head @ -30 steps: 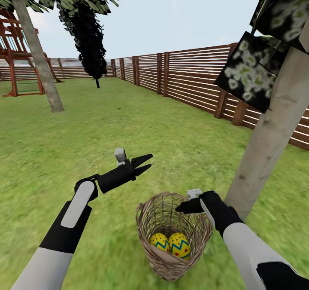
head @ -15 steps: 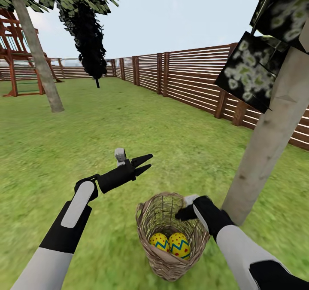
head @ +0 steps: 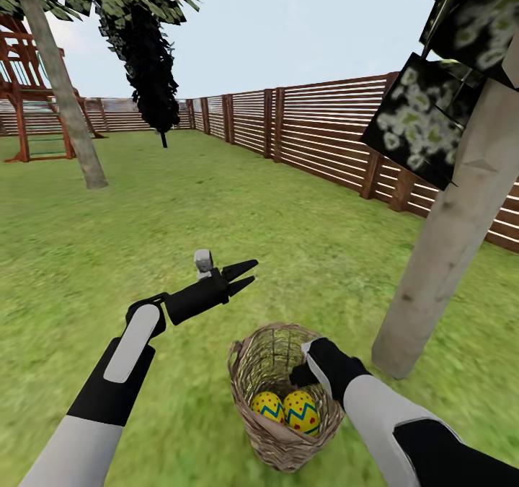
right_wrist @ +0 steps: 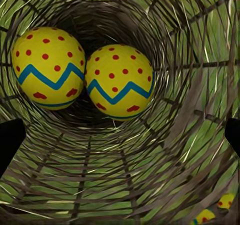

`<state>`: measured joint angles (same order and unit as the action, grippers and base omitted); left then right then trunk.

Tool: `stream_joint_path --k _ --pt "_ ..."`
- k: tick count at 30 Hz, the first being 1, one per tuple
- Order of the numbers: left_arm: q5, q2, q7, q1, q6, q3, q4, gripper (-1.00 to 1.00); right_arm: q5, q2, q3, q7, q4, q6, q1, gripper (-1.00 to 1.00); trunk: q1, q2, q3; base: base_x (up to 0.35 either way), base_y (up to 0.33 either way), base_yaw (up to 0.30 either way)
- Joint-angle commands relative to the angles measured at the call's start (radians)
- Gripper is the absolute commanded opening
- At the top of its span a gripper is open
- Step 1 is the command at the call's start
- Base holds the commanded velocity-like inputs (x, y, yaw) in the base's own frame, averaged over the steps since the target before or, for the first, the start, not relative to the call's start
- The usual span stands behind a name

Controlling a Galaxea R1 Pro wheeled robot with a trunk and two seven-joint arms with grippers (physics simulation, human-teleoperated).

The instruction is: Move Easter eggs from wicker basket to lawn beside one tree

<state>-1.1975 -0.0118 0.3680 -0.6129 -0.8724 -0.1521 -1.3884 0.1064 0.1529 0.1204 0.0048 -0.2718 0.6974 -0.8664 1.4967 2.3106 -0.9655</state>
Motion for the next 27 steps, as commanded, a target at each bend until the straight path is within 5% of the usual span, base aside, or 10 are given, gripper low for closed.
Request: stream_joint_path --k 1,18,27 --pt "0.001 -0.001 0.003 -0.001 -0.002 -0.001 0.0 1.0 0.008 0.001 0.002 0.001 0.001 0.005 -0.005 1.0 0.0 0.0 -0.001 0.0 0.0 0.0" --pt "-0.009 0.0 0.014 0.005 0.013 -0.003 0.003 1.0 0.008 0.014 0.0 0.018 0.012 0.005 -0.034 1.0 0.0 0.0 -0.001 0.076 0.0 0.0" --pt "-0.01 0.0 0.014 0.007 0.012 -0.002 0.002 1.0 -0.039 0.013 -0.001 0.018 0.026 0.003 -0.034 1.0 0.034 0.063 -0.029 0.0 0.0 0.0"
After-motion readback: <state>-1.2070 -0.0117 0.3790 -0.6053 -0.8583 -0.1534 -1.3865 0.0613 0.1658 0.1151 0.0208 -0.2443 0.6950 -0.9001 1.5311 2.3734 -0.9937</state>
